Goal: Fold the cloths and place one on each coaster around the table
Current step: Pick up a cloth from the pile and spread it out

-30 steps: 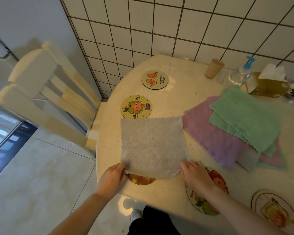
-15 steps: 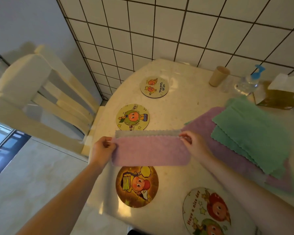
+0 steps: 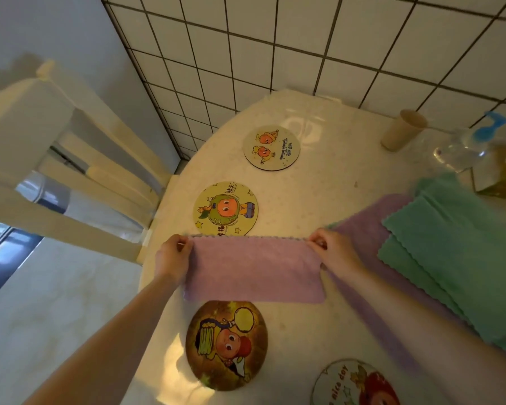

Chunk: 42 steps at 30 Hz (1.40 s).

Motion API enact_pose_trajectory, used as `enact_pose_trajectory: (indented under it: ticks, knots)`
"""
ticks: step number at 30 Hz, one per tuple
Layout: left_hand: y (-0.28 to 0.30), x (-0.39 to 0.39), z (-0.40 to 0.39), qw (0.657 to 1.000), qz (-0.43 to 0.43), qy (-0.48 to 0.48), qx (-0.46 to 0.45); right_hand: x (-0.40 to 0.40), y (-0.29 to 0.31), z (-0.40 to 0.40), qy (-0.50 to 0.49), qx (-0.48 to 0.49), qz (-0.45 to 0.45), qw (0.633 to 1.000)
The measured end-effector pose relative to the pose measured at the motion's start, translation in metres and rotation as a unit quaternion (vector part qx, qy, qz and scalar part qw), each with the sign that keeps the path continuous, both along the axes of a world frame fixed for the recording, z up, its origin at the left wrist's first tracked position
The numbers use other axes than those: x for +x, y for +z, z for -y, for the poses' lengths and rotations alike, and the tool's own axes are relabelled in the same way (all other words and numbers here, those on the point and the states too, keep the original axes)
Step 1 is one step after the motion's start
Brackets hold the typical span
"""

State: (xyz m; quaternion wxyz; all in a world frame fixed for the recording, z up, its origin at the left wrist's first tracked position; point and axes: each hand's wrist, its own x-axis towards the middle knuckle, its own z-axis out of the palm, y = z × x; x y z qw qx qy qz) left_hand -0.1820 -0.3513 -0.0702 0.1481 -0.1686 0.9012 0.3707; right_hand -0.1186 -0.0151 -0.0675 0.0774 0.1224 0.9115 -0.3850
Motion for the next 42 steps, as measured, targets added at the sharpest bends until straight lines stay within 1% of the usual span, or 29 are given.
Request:
enact_pose_trajectory:
  ticks: [6,10,13,14,15,16,17,18,19,20,21,22,23,24,25,28,31,37,42]
  knots:
    - [-0.006,-0.005,0.0,0.999,-0.007,-0.024,-0.022,-0.005,-0.007,-0.001,-0.01,0.011,0.001,1.0]
    - [-0.01,-0.007,0.0,1.0,-0.005,-0.017,-0.025,-0.006,-0.009,0.001,-0.028,0.025,0.004,0.999]
    - [-0.004,-0.006,-0.004,1.0,0.006,-0.001,-0.02,-0.006,-0.002,0.004,-0.043,0.035,0.022,0.998]
    - [0.001,-0.003,-0.005,1.0,0.012,0.008,-0.014,-0.003,0.003,0.007,-0.043,0.056,0.019,0.997]
    - [0.006,0.002,-0.008,1.0,0.01,0.013,-0.019,0.001,0.006,0.008,-0.038,0.096,0.002,0.995]
    - [0.009,0.011,-0.009,0.999,-0.019,-0.004,-0.049,0.007,0.009,0.01,-0.019,0.146,-0.033,0.988]
    - [0.011,0.024,-0.009,0.991,-0.077,-0.054,-0.097,0.018,0.013,0.016,0.015,0.193,-0.076,0.978]
    - [0.013,0.039,-0.008,0.97,-0.152,-0.131,-0.135,0.032,0.017,0.023,0.063,0.222,-0.11,0.967]
    - [0.015,0.057,-0.009,0.938,-0.214,-0.226,-0.15,0.048,0.02,0.032,0.122,0.24,-0.128,0.955]
    - [0.013,0.073,-0.009,0.901,-0.245,-0.325,-0.152,0.064,0.02,0.04,0.187,0.253,-0.13,0.94]
    - [0.01,0.087,-0.009,0.861,-0.249,-0.416,-0.152,0.08,0.019,0.048,0.251,0.261,-0.127,0.923]
    - [0.002,0.099,-0.007,0.825,-0.242,-0.484,-0.161,0.093,0.017,0.054,0.305,0.268,-0.12,0.906]
    - [-0.004,0.108,-0.004,0.799,-0.235,-0.524,-0.179,0.103,0.015,0.058,0.338,0.277,-0.107,0.893]
    - [-0.01,0.113,0.0,0.787,-0.227,-0.539,-0.197,0.11,0.012,0.058,0.351,0.287,-0.097,0.886]
    - [-0.011,0.114,0.005,0.787,-0.218,-0.537,-0.212,0.115,0.01,0.056,0.35,0.296,-0.088,0.884]
    - [-0.01,0.111,0.019,0.802,-0.198,-0.513,-0.234,0.121,0.009,0.047,0.352,0.32,-0.066,0.877]
    - [-0.003,0.104,0.023,0.811,-0.198,-0.498,-0.236,0.122,0.01,0.046,0.365,0.333,-0.055,0.868]
    - [-0.001,0.095,0.021,0.789,-0.206,-0.517,-0.261,0.108,0.014,0.057,0.351,0.332,-0.074,0.872]
    - [0.001,0.087,0.029,0.773,-0.212,-0.539,-0.259,0.1,0.022,0.06,0.332,0.348,-0.069,0.874]
